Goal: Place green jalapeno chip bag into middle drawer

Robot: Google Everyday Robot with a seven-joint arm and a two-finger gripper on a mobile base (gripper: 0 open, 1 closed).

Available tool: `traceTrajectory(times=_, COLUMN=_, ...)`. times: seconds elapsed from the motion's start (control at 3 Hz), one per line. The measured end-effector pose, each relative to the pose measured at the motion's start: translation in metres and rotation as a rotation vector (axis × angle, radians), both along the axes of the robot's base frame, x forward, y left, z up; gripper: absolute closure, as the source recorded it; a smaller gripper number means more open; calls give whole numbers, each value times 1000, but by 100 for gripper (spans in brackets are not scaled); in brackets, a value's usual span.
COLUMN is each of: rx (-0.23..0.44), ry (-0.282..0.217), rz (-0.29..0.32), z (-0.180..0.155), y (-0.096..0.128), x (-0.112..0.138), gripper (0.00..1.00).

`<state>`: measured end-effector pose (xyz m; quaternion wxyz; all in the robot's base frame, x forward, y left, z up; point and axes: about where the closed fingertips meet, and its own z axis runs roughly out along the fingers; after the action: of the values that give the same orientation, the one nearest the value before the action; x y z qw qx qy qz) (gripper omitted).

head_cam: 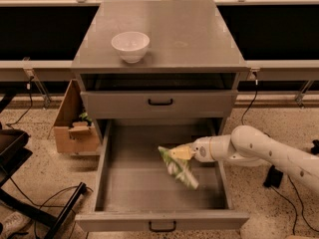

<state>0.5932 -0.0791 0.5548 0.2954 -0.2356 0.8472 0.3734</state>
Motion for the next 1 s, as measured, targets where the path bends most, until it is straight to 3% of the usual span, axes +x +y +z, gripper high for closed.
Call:
traceTrajectory(times=0.33, rx=0, ry=0, rz=0, z=0, y=0, x=0, gripper=0)
traceTrajectory(times=0.67, rx=0, ry=0, rz=0, z=0, y=0, x=0, gripper=0)
traceTrajectory(times=1.0, rx=35, ry=-45, rz=33, z=22, y=-4, x=-9, gripper=0)
